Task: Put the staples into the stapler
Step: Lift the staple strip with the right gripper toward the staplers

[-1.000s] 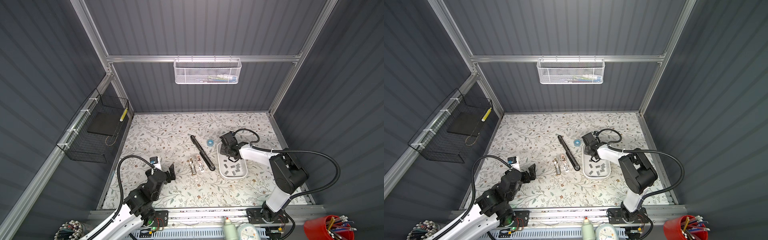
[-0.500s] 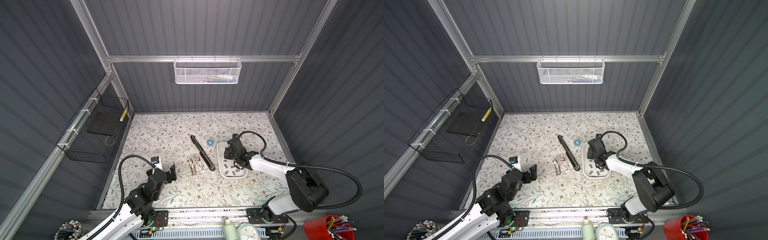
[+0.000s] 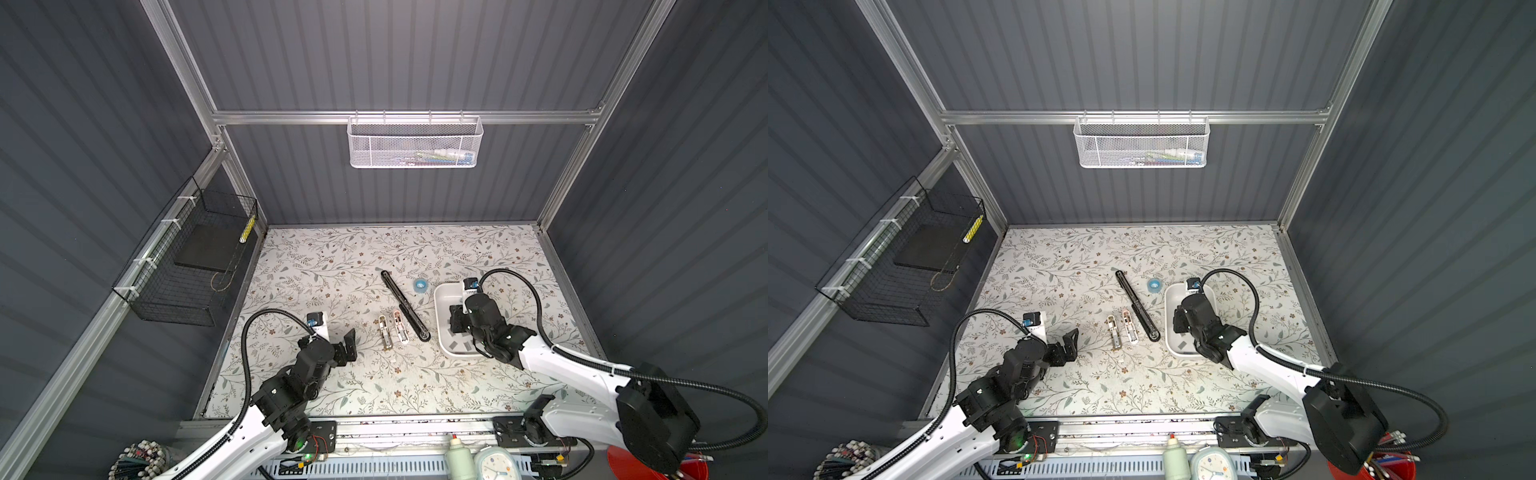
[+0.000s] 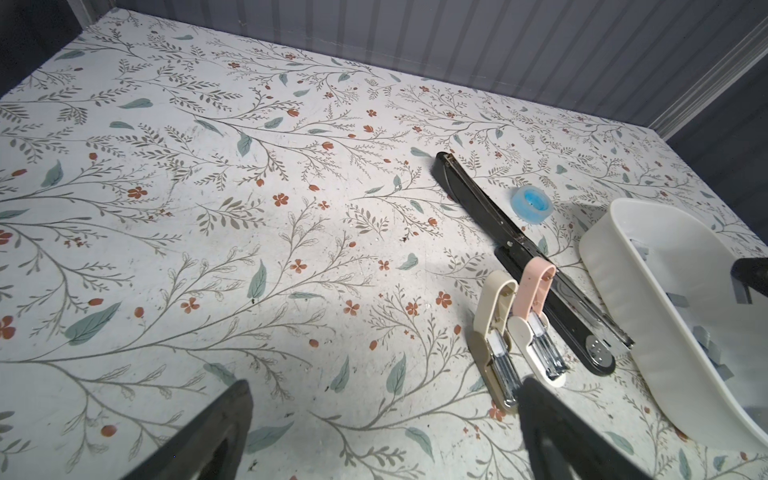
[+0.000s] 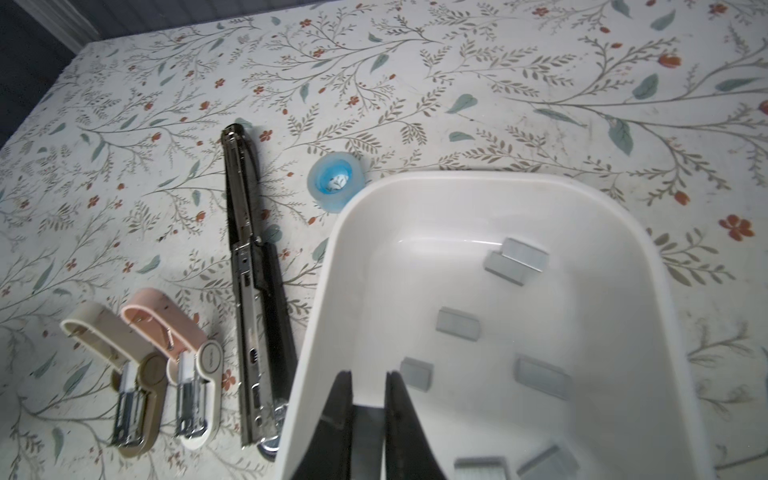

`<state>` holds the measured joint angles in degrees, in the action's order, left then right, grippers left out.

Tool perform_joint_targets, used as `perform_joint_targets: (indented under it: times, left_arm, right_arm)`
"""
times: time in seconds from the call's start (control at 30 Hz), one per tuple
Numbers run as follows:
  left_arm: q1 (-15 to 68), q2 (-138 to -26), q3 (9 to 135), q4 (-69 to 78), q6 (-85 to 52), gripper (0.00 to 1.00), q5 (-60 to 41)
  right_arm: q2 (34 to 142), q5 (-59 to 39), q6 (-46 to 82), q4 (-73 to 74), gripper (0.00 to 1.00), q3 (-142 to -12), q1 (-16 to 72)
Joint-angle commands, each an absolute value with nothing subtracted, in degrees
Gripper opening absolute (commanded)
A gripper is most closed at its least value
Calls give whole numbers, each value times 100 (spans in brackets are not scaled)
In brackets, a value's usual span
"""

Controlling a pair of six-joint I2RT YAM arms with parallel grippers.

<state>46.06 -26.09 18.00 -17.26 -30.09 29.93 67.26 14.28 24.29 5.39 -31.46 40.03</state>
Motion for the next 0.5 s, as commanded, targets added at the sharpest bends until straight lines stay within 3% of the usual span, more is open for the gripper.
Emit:
perform_joint_targets:
  times: [0.0, 0.47]
  left_arm:
    - [4622, -2416, 1698, -1656, -2866, 100, 2834]
    - [4620, -2557, 1723, -1606, -2872, 100, 2786]
  right_arm:
    - [6504, 1586, 2142, 641, 17, -3052, 4294]
    - [6652, 1287, 1664, 667, 20, -3399, 5043]
